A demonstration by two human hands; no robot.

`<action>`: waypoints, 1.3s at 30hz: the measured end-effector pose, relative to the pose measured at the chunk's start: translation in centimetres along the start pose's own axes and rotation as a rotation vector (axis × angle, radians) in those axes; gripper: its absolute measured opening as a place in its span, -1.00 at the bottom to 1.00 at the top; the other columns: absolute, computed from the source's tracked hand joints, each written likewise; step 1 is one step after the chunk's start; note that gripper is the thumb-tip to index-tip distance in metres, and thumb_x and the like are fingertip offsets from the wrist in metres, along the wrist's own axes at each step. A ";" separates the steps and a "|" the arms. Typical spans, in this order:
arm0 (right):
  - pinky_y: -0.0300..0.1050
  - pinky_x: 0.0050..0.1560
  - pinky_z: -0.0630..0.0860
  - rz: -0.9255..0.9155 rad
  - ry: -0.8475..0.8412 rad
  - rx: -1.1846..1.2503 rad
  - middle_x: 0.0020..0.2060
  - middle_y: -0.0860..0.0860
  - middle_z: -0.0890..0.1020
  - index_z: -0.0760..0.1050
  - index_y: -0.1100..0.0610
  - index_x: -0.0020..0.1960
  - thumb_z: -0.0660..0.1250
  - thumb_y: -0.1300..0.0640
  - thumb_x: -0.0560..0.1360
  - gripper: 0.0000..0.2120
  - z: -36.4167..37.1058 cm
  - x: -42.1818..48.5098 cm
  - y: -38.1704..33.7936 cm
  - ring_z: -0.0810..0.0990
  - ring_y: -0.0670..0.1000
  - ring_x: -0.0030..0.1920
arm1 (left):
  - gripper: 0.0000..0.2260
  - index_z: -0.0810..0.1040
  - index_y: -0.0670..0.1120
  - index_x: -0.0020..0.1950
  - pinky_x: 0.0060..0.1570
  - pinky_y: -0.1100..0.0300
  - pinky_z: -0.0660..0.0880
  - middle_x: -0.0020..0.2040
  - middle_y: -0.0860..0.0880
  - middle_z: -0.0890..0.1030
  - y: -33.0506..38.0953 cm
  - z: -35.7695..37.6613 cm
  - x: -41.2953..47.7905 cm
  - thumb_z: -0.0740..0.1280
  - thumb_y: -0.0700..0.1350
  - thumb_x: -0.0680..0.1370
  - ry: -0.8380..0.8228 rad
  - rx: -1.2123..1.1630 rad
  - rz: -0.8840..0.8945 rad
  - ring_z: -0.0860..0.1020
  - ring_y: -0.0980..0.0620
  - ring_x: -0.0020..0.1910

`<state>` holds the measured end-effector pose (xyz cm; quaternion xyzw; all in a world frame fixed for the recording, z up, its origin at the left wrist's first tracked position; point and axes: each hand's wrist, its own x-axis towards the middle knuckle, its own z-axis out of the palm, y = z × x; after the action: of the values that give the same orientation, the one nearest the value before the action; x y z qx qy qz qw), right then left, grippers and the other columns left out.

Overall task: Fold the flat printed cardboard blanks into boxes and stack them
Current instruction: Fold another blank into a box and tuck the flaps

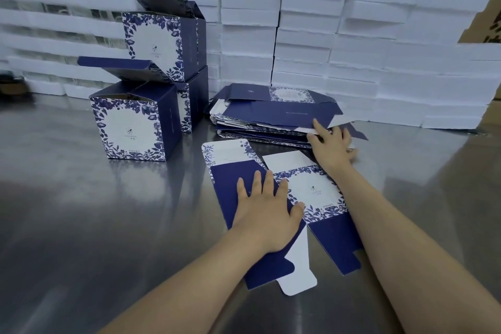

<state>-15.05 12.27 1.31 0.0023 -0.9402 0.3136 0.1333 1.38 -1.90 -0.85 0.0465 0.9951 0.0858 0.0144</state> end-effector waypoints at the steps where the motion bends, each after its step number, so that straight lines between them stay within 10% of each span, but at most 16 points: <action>1: 0.29 0.44 -0.15 -0.021 0.070 0.005 0.48 0.09 0.28 0.13 -0.17 0.53 0.10 -0.04 0.63 -0.51 0.1 -0.2 -0.2 0.02 0.12 0.54 | -0.42 -0.11 0.02 0.60 0.44 -0.19 -0.33 0.60 -0.07 -0.18 -0.2 -0.1 0.1 -0.14 0.24 0.63 -0.004 -0.008 0.010 -0.26 -0.11 0.56; 5: -0.03 0.19 0.38 0.001 0.503 0.369 0.06 0.09 0.66 0.34 0.08 0.45 0.13 0.25 0.55 -0.53 -1.3 -3.0 -0.2 0.57 0.16 0.10 | -0.43 -0.06 0.08 0.60 0.49 -0.13 -0.28 0.60 0.00 -0.15 -1.6 -0.8 0.2 -0.10 0.26 0.63 -0.021 -0.026 0.058 -0.22 -0.03 0.57; 8: -0.11 -0.05 0.48 -0.071 0.408 0.368 -0.15 0.05 0.69 0.51 0.09 0.27 0.16 0.25 0.53 -0.65 -2.3 -6.0 0.3 0.61 0.08 -0.11 | -0.47 -0.05 0.12 0.59 0.51 -0.10 -0.26 0.60 0.04 -0.14 -2.5 -1.2 0.2 -0.10 0.23 0.64 -0.026 -0.034 0.083 -0.20 0.00 0.57; 11: -0.07 0.13 0.48 -0.294 0.172 0.153 0.07 0.03 0.68 0.54 0.04 0.28 0.21 0.15 0.57 -0.68 -2.9 -9.2 0.3 0.62 0.05 0.03 | -0.48 -0.05 0.13 0.59 0.51 -0.08 -0.25 0.60 0.05 -0.13 -2.8 -1.3 0.1 -0.09 0.23 0.65 -0.027 -0.031 0.082 -0.18 0.01 0.57; 15: 0.10 0.51 -0.17 -0.265 -0.355 -0.454 0.58 0.02 -0.07 -0.09 0.11 0.59 -0.11 -0.25 0.62 -0.33 -2.4 -11.2 0.8 -0.10 0.02 0.57 | -0.37 -0.10 0.01 0.60 0.49 -0.07 -0.26 0.60 0.02 -0.16 -3.6 -1.5 0.1 -0.09 0.29 0.62 -0.021 -0.001 -0.011 -0.23 -0.02 0.57; 19: 0.12 0.51 -0.21 -0.061 -0.384 -0.477 0.57 0.12 -0.14 -0.21 0.23 0.57 -0.15 -0.35 0.57 -0.17 -3.4 -11.5 0.5 -0.17 0.07 0.57 | -0.24 -0.17 -0.24 0.57 0.48 -0.14 -0.26 0.58 -0.22 -0.21 -5.7 -2.5 -0.6 -0.11 0.30 0.61 0.030 -0.018 -0.434 -0.27 -0.22 0.54; 22: 0.02 0.49 0.11 -0.126 -0.314 -0.086 0.51 0.06 0.27 -0.03 0.12 0.59 0.12 -0.24 0.59 -0.26 -4.1 -12.1 1.5 0.18 0.07 0.52 | -0.39 0.20 -0.23 0.52 0.48 -0.09 -0.01 0.53 -0.30 0.16 -6.1 -2.4 -1.2 -0.02 0.20 0.65 0.155 -0.185 -0.429 0.06 -0.25 0.53; 26: -0.33 0.14 0.35 -0.090 -0.372 0.614 0.04 -0.31 0.65 0.31 -0.10 0.46 0.42 -0.08 0.46 -0.38 -6.4 -13.0 2.2 0.52 -0.28 0.18 | -0.82 0.58 0.02 -0.09 -0.03 0.14 0.43 -0.04 -0.02 0.62 -7.0 -3.9 -2.3 0.20 -0.10 0.61 0.587 -0.957 -0.357 0.54 -0.04 -0.02; 30: -0.06 0.19 0.50 -0.093 -0.520 1.085 0.24 -0.03 0.61 0.40 0.02 0.38 0.36 0.11 0.46 -0.50 -6.4 -13.3 1.7 0.56 -0.04 0.26 | -0.76 0.50 -0.08 0.28 -0.32 0.36 0.53 0.00 0.03 0.60 -6.8 -6.2 -3.0 0.18 -0.16 0.64 0.607 -1.756 -0.176 0.61 0.22 -0.22; 35: -0.06 0.26 0.48 -0.196 -0.695 1.022 0.32 -0.08 0.53 0.45 -0.08 0.36 0.18 -0.13 0.57 -0.60 -5.4 -15.0 -1.5 0.46 -0.06 0.35 | -0.73 0.40 -0.04 0.38 -0.24 0.51 0.47 0.12 0.14 0.52 -5.5 -6.1 -3.2 0.13 -0.13 0.68 0.643 -1.536 -0.068 0.56 0.39 -0.13; 39: 0.26 0.50 0.11 -0.056 -0.669 1.251 0.48 0.19 0.28 0.17 0.09 0.54 0.03 -0.27 0.56 -0.33 -5.6 -15.5 -2.4 0.22 0.23 0.49 | -0.71 0.44 0.01 0.39 0.30 -0.06 0.45 0.35 -0.05 0.50 -5.4 -4.6 -3.0 0.13 -0.03 0.69 0.405 -1.428 -0.112 0.47 -0.01 0.33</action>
<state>1.45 12.42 3.10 0.1987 -0.5738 0.7737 -0.1807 3.72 -8.29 2.78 -0.0415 0.6812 0.7178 -0.1381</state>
